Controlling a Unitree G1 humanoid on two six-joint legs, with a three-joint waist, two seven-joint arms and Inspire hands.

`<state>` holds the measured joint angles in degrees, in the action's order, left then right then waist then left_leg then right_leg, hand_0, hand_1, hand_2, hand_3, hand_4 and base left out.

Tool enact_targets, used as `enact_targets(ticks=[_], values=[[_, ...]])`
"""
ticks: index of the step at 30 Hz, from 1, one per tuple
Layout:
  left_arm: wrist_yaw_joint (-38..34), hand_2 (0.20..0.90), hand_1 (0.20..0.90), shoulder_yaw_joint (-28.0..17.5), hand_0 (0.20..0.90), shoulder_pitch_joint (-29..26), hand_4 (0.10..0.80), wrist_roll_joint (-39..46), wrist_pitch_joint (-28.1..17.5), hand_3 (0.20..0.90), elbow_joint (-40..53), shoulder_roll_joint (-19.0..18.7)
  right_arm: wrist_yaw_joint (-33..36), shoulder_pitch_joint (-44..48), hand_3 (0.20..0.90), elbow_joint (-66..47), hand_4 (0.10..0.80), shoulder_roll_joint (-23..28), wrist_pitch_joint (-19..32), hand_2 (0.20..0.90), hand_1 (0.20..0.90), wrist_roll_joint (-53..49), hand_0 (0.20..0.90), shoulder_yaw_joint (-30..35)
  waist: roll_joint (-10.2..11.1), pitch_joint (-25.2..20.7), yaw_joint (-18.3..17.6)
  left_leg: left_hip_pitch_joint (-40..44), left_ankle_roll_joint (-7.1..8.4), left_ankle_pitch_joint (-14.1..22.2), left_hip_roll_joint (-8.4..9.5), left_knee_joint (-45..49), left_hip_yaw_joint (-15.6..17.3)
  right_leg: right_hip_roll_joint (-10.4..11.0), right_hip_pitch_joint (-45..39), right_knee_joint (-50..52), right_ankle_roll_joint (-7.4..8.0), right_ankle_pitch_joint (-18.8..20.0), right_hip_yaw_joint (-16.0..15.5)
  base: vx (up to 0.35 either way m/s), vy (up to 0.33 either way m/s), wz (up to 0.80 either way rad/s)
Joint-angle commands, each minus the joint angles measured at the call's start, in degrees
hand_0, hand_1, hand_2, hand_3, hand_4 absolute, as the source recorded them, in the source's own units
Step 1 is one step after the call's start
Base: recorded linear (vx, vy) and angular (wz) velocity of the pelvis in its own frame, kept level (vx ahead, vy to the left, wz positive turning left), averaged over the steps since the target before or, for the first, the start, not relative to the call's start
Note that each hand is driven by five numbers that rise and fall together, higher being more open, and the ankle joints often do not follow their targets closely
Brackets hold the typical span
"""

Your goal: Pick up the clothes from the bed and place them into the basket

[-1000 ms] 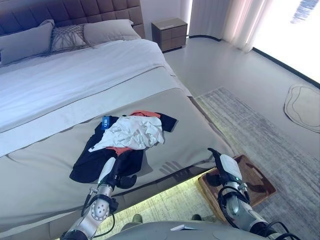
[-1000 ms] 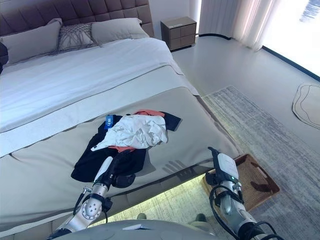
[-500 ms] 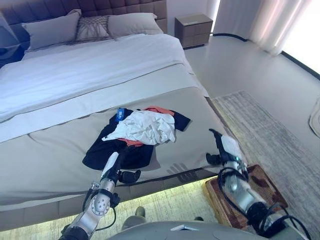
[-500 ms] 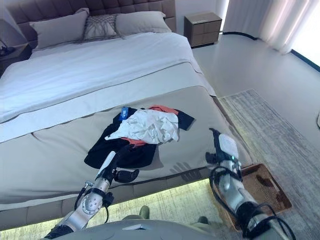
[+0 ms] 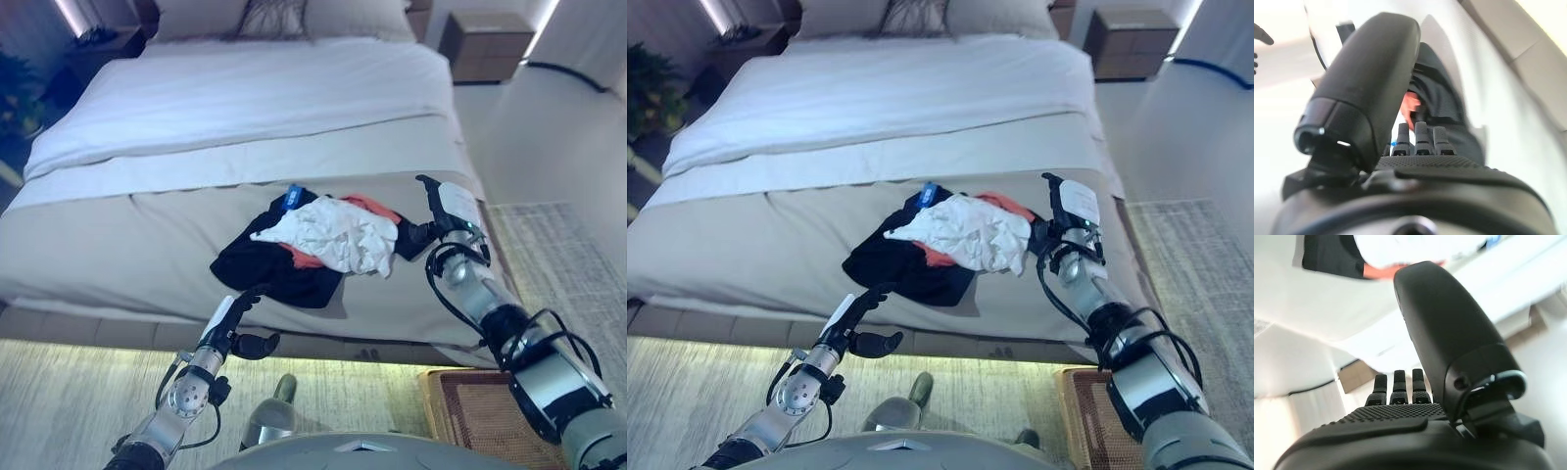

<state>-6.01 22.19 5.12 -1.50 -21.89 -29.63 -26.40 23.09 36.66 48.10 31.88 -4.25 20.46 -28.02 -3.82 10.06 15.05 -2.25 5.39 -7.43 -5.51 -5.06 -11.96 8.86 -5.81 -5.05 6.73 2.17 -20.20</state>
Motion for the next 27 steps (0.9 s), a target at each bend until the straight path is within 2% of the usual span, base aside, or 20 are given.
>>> enact_targets(ticks=[1, 4, 6, 7, 8, 11, 12, 14, 17, 21, 27], values=[[-0.5, 0.9, 0.9, 0.9, 0.9, -8.9, 0.8, 6.7, -9.0, 0.9, 7.5, -4.7, 0.1, 14.8, 0.9, 1.0, 0.8, 7.6, -0.1, 0.9, 0.9, -0.4, 0.9, -2.9, 1.0, 6.2, 2.2, -3.0, -0.5, 3.6, 0.15, 4.9, -0.8, 7.7, 4.1, 12.7, -2.37, -4.7, 1.4, -0.196, 0.126, 0.37], [-1.0, 0.9, 0.9, 0.4, 0.9, -10.5, 0.8, 8.8, -9.5, 0.9, 9.9, -3.8, 0.8, 17.8, 0.9, 4.6, 0.8, 8.4, -0.2, 0.9, 0.9, -1.2, 0.9, -4.4, 0.3, 11.0, 3.7, -6.7, -0.52, 5.3, 2.02, 11.1, -2.1, 10.6, 6.8, 19.5, -2.63, -6.4, 0.8, -0.062, 0.074, 0.29], [-1.7, 0.9, 0.9, 0.0, 0.9, -10.3, 0.8, 8.8, -10.4, 0.9, 10.7, -3.7, -0.1, 18.7, 0.9, 4.6, 0.8, 8.5, -1.2, 0.9, 0.9, -0.6, 0.9, -4.6, 0.2, 12.6, 4.4, -7.8, -0.72, 6.1, 2.66, 13.2, -2.5, 11.6, 7.8, 21.9, -2.55, -7.1, 0.5, 0.013, 0.053, 0.21], [-3.0, 0.9, 0.9, -0.6, 0.9, -10.1, 0.8, 8.5, -11.0, 0.9, 12.7, -3.7, -0.6, 20.2, 0.9, 5.2, 0.8, 8.9, -1.7, 0.9, 0.9, -0.9, 0.9, -5.1, -0.1, 14.6, 5.1, -9.8, -0.97, 6.8, 3.59, 16.0, -3.2, 12.3, 9.5, 24.9, -2.36, -7.8, 1.0, 0.061, 0.017, 0.25], [-3.6, 0.9, 0.9, -1.0, 0.9, -10.3, 0.8, 8.8, -11.0, 0.9, 14.0, -4.0, -0.8, 21.1, 0.9, 5.8, 0.8, 9.0, -1.9, 0.9, 0.9, -1.0, 0.9, -5.3, -0.1, 15.7, 5.6, -10.5, -1.22, 8.4, 3.98, 17.5, -3.3, 12.4, 10.1, 26.7, -2.1, -9.8, 1.5, 0.05, 0.018, 0.23], [-4.5, 0.9, 0.9, -1.7, 0.9, -10.3, 0.8, 8.9, -11.2, 0.9, 17.4, -4.8, -1.0, 24.0, 0.9, 6.6, 0.8, 9.5, -3.6, 0.9, 0.9, -2.3, 0.9, -5.7, -0.3, 18.2, 6.6, -14.3, -2.14, 9.3, 5.82, 21.4, -3.8, 12.9, 14.0, 31.3, -2.11, -11.1, 2.3, -0.038, 0.006, 0.07], [-5.2, 0.9, 0.9, -1.9, 0.9, -10.5, 0.8, 8.7, -11.4, 0.9, 19.3, -5.2, -0.9, 25.8, 0.9, 8.0, 0.8, 9.5, -3.9, 0.9, 0.9, -2.2, 0.9, -5.9, -0.5, 19.7, 7.1, -16.4, -2.62, 9.6, 7.0, 23.5, -4.4, 13.1, 16.3, 33.6, -2.15, -11.3, 2.7, -0.063, 0.038, 0.06], [-6.1, 0.9, 0.9, -2.2, 0.9, -10.1, 0.8, 9.4, -11.7, 0.9, 21.6, -5.5, -1.4, 28.1, 0.9, 9.6, 0.8, 9.2, -5.0, 0.9, 0.9, -1.7, 0.9, -6.9, -0.7, 19.7, 7.7, -20.2, -3.32, 10.4, 8.38, 26.3, -5.3, 13.6, 20.9, 37.5, -2.08, -11.7, 3.9, -0.056, 0.083, 0.11], [-7.1, 0.9, 0.9, -2.4, 0.9, -10.0, 0.8, 9.8, -12.2, 0.9, 23.9, -6.2, -2.1, 31.7, 0.9, 11.4, 0.8, 9.6, -6.8, 0.9, 0.9, -2.1, 0.9, -9.0, -1.2, 19.7, 8.5, -25.8, -4.33, 11.4, 9.82, 30.1, -5.2, 13.9, 25.9, 40.6, -2.32, -12.2, 5.0, -0.057, 0.079, 0.07], [-8.2, 0.9, 0.9, -2.2, 0.9, -9.9, 0.8, 11.5, -13.2, 0.9, 27.6, -7.4, -1.8, 35.7, 0.9, 14.5, 0.8, 10.1, -9.1, 0.9, 0.9, -3.1, 0.9, -11.8, -2.5, 19.7, 8.9, -36.9, -5.71, 13.8, 12.27, 39.7, -4.2, 13.0, 36.5, 49.3, -3.15, -13.4, 6.8, -0.097, 0.079, 0.0], [-9.3, 0.9, 0.9, -2.8, 0.9, -10.2, 0.8, 13.3, -13.6, 0.9, 30.6, -8.5, -4.8, 38.8, 0.9, 16.5, 0.8, 10.1, -13.0, 0.9, 0.9, -4.2, 0.9, -14.4, -3.2, 19.7, 8.7, -45.0, -7.42, 17.3, 13.15, 49.3, -2.0, 11.7, 45.3, 57.4, -4.2, -15.4, 8.7, -0.045, 0.053, -0.1]])
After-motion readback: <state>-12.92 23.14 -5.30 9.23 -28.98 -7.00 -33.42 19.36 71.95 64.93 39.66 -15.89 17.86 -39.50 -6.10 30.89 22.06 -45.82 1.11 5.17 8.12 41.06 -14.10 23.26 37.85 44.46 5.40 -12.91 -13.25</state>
